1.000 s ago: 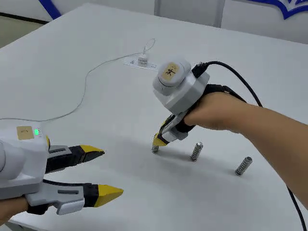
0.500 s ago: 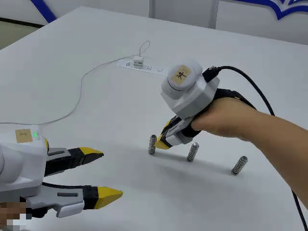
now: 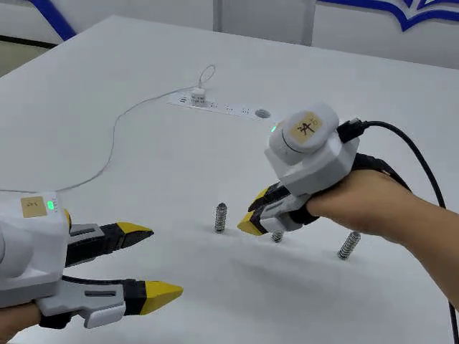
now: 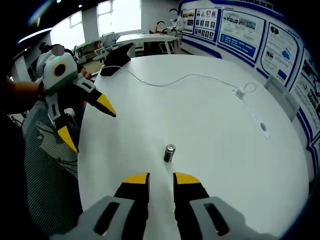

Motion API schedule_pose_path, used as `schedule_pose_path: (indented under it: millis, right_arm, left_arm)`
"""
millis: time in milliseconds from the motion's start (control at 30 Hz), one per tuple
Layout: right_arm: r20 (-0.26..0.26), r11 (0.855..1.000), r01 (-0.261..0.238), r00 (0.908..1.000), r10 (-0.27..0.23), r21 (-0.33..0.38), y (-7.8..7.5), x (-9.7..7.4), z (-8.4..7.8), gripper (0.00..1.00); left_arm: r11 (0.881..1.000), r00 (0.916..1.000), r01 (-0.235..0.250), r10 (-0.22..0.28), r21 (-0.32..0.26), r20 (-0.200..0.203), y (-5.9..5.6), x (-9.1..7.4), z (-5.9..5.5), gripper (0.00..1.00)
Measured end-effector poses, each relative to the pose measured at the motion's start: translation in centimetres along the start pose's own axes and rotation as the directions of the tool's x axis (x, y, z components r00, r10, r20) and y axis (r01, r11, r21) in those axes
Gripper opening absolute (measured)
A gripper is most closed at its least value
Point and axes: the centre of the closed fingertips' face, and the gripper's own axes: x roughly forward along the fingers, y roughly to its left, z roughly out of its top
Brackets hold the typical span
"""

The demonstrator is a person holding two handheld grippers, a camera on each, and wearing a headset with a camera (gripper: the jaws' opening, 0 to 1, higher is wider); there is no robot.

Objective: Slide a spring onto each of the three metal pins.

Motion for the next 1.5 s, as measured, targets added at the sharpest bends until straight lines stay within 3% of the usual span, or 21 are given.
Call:
schedule_pose_path:
  millis: [500, 933, 1500]
  right_arm:
    - [0.067, 0.997, 0.019, 0.9975, -0.024, 0.069, 1.1, -2.0, -2.8, 0.22]
    - [0.11, 0.99, 0.051, 0.9917, -0.066, 0.129, 1.0, -4.6, -6.1, 0.24]
    - [0.158, 0.965, 0.113, 0.9755, -0.153, 0.238, 0.0, -7.6, -10.1, 0.28]
  left_arm:
    - [1.0, 1.0, 0.007, -0.007, 0.009, 0.003, 0.0, 0.2, 0.4, 0.59]
    - [1.0, 0.9999, 0.014, -0.014, 0.019, 0.0, -0.2, 0.4, 0.6, 0.59]
    - [0.999, 0.9997, 0.023, -0.023, 0.028, -0.007, -0.3, 0.6, 0.6, 0.59]
